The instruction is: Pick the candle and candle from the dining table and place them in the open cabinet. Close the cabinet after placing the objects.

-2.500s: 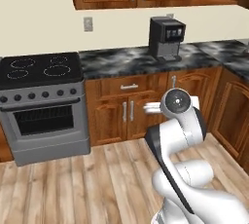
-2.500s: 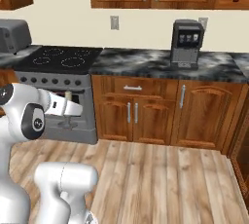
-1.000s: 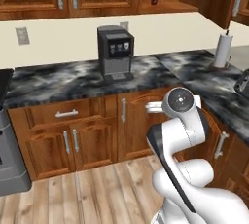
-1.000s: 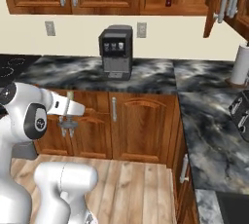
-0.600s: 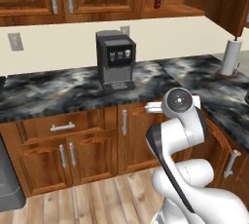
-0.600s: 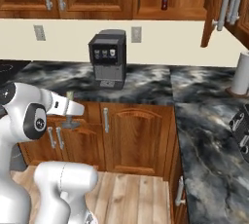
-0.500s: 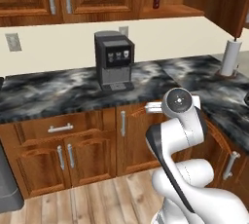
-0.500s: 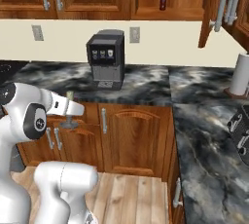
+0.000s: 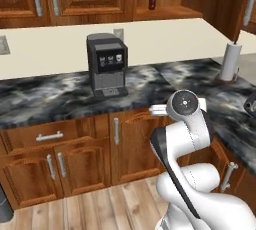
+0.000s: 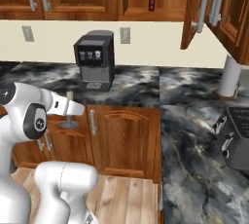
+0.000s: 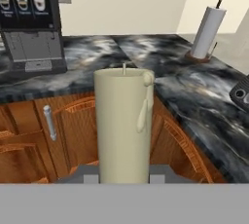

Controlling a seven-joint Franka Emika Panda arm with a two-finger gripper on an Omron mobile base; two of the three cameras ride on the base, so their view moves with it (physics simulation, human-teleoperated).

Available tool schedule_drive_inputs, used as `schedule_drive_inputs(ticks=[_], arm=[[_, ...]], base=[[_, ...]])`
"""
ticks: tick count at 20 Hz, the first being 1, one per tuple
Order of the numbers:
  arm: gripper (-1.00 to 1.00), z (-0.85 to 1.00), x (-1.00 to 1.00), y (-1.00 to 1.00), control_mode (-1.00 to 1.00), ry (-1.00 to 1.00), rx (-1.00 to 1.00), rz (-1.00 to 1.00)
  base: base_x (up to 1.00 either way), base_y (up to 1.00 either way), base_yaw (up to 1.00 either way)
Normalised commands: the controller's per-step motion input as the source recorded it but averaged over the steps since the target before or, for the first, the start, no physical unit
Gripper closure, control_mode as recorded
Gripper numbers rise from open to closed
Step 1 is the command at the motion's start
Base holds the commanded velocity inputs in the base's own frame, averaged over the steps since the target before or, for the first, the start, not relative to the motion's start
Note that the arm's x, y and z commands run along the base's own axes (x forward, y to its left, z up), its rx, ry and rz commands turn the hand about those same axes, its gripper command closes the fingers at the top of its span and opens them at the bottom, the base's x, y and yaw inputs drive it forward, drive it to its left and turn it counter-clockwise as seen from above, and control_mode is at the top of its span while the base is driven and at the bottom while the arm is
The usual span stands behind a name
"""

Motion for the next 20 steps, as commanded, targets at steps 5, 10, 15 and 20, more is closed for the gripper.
schedule_drive_inputs(ticks=[5, 10, 15, 20], arm=[[1.0, 0.0, 0.0, 0.0, 1.0, 0.0, 0.0, 0.0], [1.0, 0.0, 0.0, 0.0, 1.0, 0.0, 0.0, 0.0], [1.0, 0.0, 0.0, 0.0, 1.0, 0.0, 0.0, 0.0], [1.0, 0.0, 0.0, 0.0, 1.0, 0.0, 0.0, 0.0]], base=[[0.35, -0.37, 0.0], [0.27, -0.38, 0.0], [0.28, -0.33, 0.0], [0.3, -0.24, 0.0]])
